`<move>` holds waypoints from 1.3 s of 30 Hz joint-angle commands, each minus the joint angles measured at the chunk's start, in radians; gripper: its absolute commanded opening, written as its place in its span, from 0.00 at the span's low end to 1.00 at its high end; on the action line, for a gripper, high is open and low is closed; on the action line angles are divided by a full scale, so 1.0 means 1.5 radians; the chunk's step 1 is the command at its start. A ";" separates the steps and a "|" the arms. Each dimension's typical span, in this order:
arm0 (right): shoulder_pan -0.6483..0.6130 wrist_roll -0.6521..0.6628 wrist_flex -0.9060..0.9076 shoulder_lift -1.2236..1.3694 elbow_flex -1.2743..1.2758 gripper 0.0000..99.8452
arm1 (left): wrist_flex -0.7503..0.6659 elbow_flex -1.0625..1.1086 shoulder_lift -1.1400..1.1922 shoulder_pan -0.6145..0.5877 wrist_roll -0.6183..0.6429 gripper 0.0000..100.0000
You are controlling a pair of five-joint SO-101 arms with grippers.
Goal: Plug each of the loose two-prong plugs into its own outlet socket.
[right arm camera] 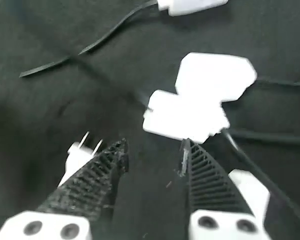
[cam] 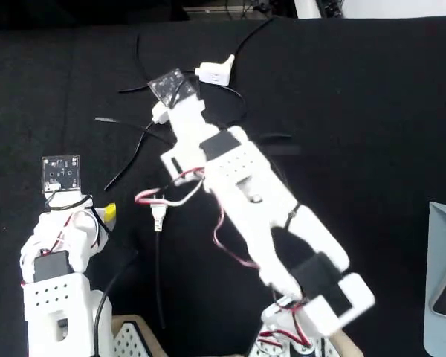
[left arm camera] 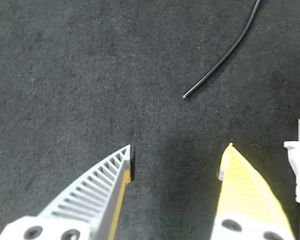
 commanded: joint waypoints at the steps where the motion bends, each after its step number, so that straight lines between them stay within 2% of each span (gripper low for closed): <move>1: -0.060 -0.030 -0.002 -0.062 0.073 0.16 | -0.016 -0.005 -0.007 -0.011 0.000 0.28; 8: -0.133 -0.031 -0.096 -0.062 0.171 0.16 | -0.016 -0.005 -0.007 -0.011 0.000 0.28; 15: -0.140 -0.072 -0.188 0.005 0.188 0.16 | -0.016 -0.005 -0.007 -0.011 0.000 0.28; 21: -0.142 -0.073 -0.193 0.075 0.128 0.16 | -0.016 -0.005 -0.007 -0.011 0.000 0.28; 27: -0.178 -0.072 -0.199 0.076 0.123 0.16 | -0.016 -0.005 -0.007 -0.011 0.000 0.28; 36: -0.179 -0.065 -0.203 0.082 0.079 0.16 | -0.016 -0.005 -0.007 -0.011 0.000 0.28; 39: -0.179 -0.025 -0.239 0.083 0.093 0.16 | -0.016 -0.005 -0.007 -0.010 0.000 0.28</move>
